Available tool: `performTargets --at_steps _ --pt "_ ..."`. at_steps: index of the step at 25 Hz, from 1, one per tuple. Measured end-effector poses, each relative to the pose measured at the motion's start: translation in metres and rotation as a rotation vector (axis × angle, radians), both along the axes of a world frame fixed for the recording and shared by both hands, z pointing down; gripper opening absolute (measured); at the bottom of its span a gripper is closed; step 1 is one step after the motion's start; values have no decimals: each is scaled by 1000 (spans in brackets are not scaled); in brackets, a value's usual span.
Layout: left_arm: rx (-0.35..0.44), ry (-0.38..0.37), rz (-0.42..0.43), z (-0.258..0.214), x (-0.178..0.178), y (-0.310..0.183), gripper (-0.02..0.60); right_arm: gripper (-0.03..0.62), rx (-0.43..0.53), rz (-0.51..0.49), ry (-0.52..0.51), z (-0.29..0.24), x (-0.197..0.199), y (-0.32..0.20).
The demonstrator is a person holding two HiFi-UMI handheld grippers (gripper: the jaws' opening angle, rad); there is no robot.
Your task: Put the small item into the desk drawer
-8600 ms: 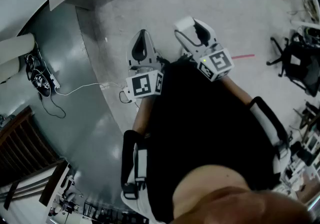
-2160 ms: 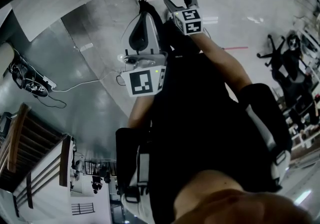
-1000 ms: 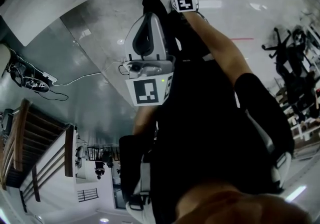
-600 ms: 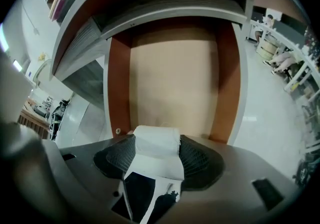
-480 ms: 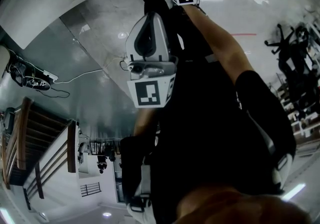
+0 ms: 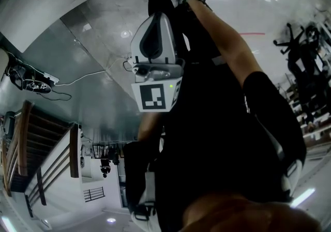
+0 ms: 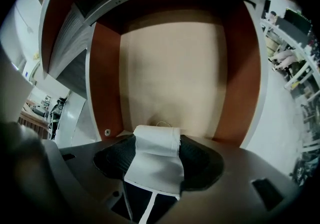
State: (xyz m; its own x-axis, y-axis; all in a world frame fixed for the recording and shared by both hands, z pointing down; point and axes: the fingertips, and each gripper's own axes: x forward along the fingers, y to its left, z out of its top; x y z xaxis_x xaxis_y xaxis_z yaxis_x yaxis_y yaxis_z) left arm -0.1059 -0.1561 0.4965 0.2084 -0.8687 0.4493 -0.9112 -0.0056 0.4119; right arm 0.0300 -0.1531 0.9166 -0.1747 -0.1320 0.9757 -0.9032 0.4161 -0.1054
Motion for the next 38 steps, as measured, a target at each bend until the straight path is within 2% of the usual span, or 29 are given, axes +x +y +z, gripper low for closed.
performTargets --at_steps 4,7,9,12,16,18,22,27,32,38 --pt "0 10 2 1 2 -1 -9 270 -29 14 7 3 -1 -1" --pt "1 11 -3 1 2 -2 -9 270 -109 31 -41 3 -15 14" --pt "1 12 -7 1 1 -1 -9 271 -142 18 -30 4 -16 19" --pt "-1 9 -9 1 -2 3 -9 272 -167 13 -10 4 -15 22" --pt "4 7 -15 -1 -3 3 -9 272 -196 37 -57 3 -25 26" --pt "7 5 -14 -3 -2 6 -9 273 -169 43 -59 0 -22 22" --pt "15 0 -13 -5 0 11 -9 281 -40 30 7 -4 -3 -1" --pt "29 -2 -14 -15 1 14 -9 281 -22 25 -11 -13 -6 1" --pt "70 -42 2 -32 6 18 -9 281 2 25 -21 -30 -6 2" --pt "115 -61 12 -59 11 30 -9 281 -45 -5 -74 -65 -16 24"
